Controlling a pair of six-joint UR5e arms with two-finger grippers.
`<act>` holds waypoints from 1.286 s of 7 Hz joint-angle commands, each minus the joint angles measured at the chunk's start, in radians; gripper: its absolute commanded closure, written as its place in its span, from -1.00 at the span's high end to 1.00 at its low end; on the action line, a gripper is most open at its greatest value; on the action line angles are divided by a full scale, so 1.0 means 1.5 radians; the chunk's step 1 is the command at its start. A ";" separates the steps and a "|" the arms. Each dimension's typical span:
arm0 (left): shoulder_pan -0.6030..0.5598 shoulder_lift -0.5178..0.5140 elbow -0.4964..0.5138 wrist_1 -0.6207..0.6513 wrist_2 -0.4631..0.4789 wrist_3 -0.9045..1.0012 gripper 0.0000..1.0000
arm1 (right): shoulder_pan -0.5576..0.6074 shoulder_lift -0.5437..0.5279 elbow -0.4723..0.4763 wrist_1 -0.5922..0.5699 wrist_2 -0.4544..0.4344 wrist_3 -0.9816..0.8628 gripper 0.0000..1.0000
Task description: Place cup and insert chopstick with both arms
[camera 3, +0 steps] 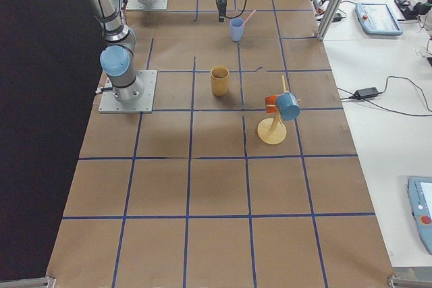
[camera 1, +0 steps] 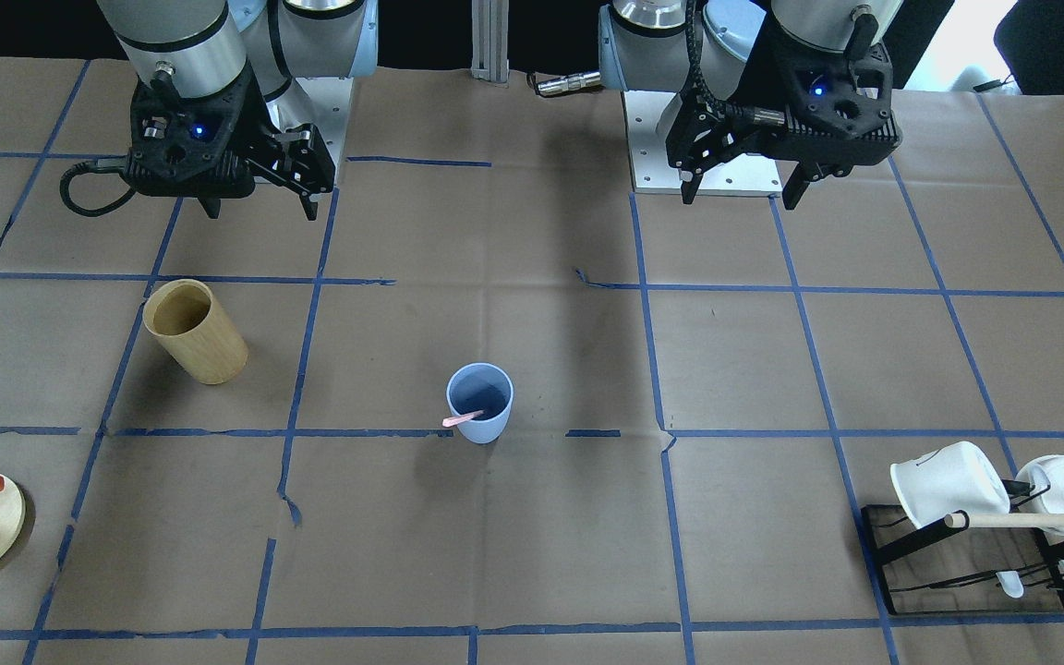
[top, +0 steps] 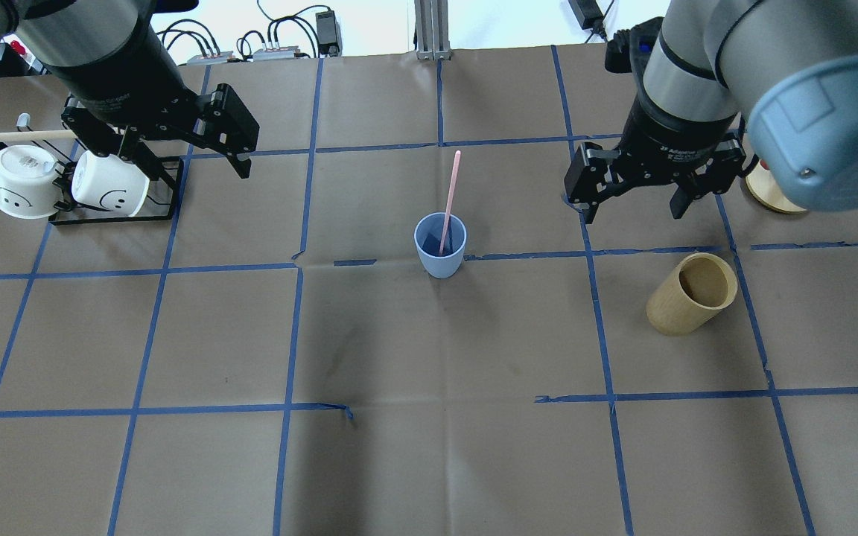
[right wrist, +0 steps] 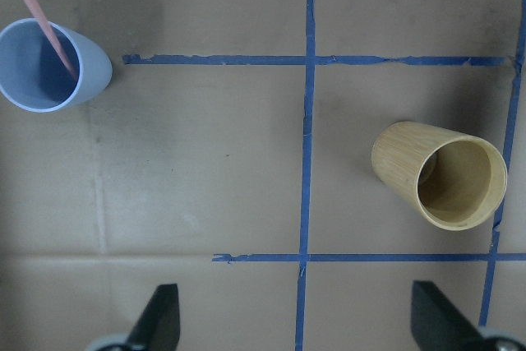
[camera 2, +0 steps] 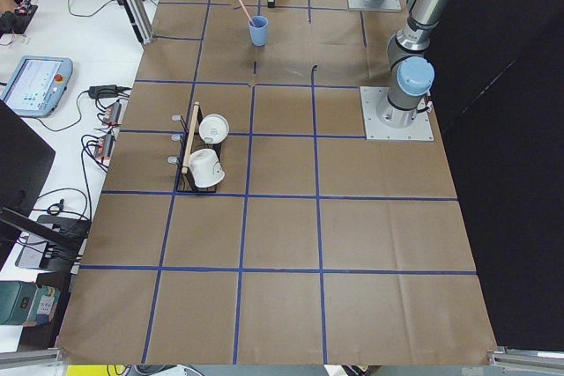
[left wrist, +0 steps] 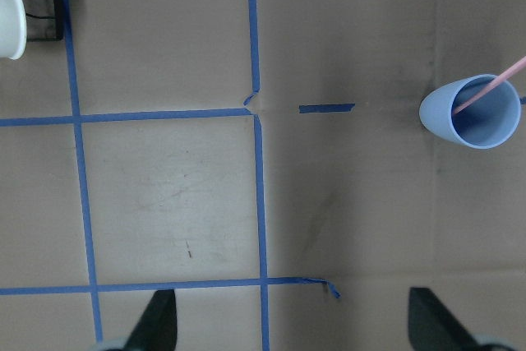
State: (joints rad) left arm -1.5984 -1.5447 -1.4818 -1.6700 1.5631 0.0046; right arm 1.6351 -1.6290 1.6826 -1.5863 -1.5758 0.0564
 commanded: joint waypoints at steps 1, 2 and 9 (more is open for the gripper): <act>0.000 0.000 0.000 0.000 0.000 0.000 1.00 | -0.005 -0.008 0.014 -0.029 -0.002 -0.005 0.99; 0.000 0.000 0.000 0.000 0.000 0.000 1.00 | -0.004 -0.007 0.001 -0.025 -0.001 -0.005 1.00; 0.000 0.000 0.000 0.000 0.000 0.000 1.00 | -0.007 -0.004 -0.007 0.006 -0.004 -0.003 1.00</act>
